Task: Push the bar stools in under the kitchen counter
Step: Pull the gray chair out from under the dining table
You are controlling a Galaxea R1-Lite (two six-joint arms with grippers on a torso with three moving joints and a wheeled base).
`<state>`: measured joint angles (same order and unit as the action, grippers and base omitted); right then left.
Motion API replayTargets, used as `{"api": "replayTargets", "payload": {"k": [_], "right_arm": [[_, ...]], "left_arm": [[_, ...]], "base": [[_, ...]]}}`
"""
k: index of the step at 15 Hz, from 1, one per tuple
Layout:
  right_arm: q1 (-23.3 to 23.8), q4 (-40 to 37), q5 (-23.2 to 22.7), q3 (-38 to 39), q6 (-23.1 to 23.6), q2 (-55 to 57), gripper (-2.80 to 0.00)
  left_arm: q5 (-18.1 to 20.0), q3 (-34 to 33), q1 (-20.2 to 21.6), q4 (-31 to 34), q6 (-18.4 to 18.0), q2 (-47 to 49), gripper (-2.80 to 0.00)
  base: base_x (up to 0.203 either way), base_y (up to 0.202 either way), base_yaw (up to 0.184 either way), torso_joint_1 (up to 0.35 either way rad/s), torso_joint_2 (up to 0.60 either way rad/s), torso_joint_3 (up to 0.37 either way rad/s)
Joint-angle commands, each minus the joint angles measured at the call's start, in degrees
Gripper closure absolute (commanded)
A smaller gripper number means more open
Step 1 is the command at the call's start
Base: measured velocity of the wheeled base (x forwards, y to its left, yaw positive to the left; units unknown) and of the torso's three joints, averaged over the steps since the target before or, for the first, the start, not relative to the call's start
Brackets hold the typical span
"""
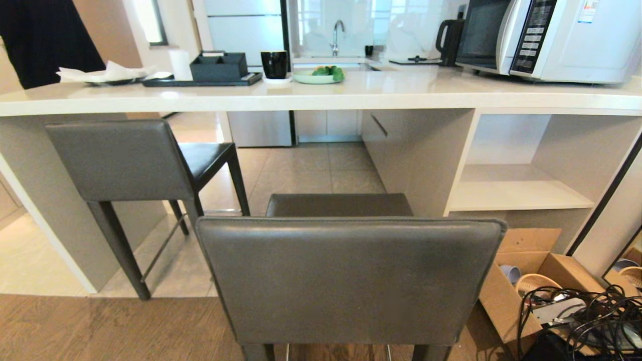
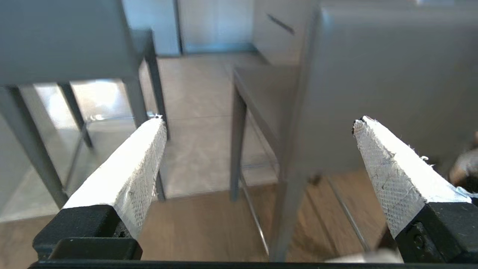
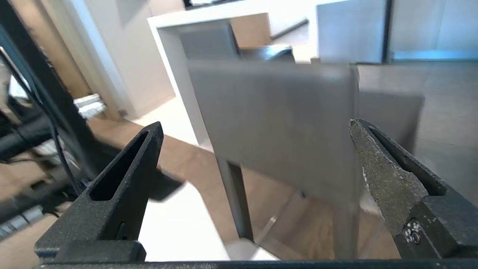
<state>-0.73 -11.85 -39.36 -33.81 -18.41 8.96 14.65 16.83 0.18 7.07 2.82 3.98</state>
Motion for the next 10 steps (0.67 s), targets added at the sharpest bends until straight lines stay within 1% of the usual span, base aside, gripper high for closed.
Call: {"api": "replayTargets", "payload": {"k": [1,2,3,4,5,6,7,8,9,10], "right_arm": [[0.2,-6.5,3.9,2.2,3.9,-8.9,-2.80],[0.3,-8.4,11.0,3.7,7.5,-9.2,-2.80],[0.3,-9.4,16.5,6.9,12.1,-9.1,-2.80],[0.4,-9.6,21.4,9.8,16.4,-9.1,-2.80],[0.4,-8.7,26.3,12.7,18.6,-9.0,-2.80],[0.4,-6.4,28.3,15.7,19.2,-9.0,-2.80],[0.4,-3.4,29.2,18.7,19.4,-9.0,-2.80],[0.4,1.0,30.5,23.1,19.6,-9.0,-2.80],[0.4,6.7,32.0,28.6,20.7,-9.0,-2.80],[0.4,11.4,33.4,32.4,21.4,-9.0,-2.80]], "left_arm": [[0.0,-2.1,0.0,2.3,-1.1,-3.9,-2.80],[-0.6,-3.3,0.0,2.3,-1.6,-3.9,-2.80],[-2.3,-4.9,0.0,2.2,-3.9,-3.9,-2.80],[-4.8,-6.7,0.0,2.1,-6.0,-3.9,-2.80],[-7.5,-8.9,0.0,2.1,-7.5,-3.9,-2.80],[-9.8,-10.5,0.0,2.0,-7.7,-3.9,-2.80],[-11.3,-11.9,0.0,1.9,-7.7,-3.9,-2.80],[-12.1,-13.5,0.0,-0.2,-7.7,-3.9,-2.80],[-12.4,-15.8,0.0,-4.4,-7.7,-3.9,-2.80],[-12.6,-16.7,0.0,-7.3,-7.5,-4.0,-2.80]], "base": [[0.000,0.000,0.000,0.000,0.00,0.000],[0.000,0.000,0.000,0.000,0.00,0.000],[0.000,0.000,0.000,0.000,0.00,0.000],[0.000,0.000,0.000,0.000,0.00,0.000],[0.000,0.000,0.000,0.000,0.00,0.000],[0.000,0.000,0.000,0.000,0.00,0.000],[0.000,0.000,0.000,0.000,0.00,0.000],[0.000,0.000,0.000,0.000,0.00,0.000],[0.000,0.000,0.000,0.000,0.00,0.000],[0.000,0.000,0.000,0.000,0.00,0.000]]}}
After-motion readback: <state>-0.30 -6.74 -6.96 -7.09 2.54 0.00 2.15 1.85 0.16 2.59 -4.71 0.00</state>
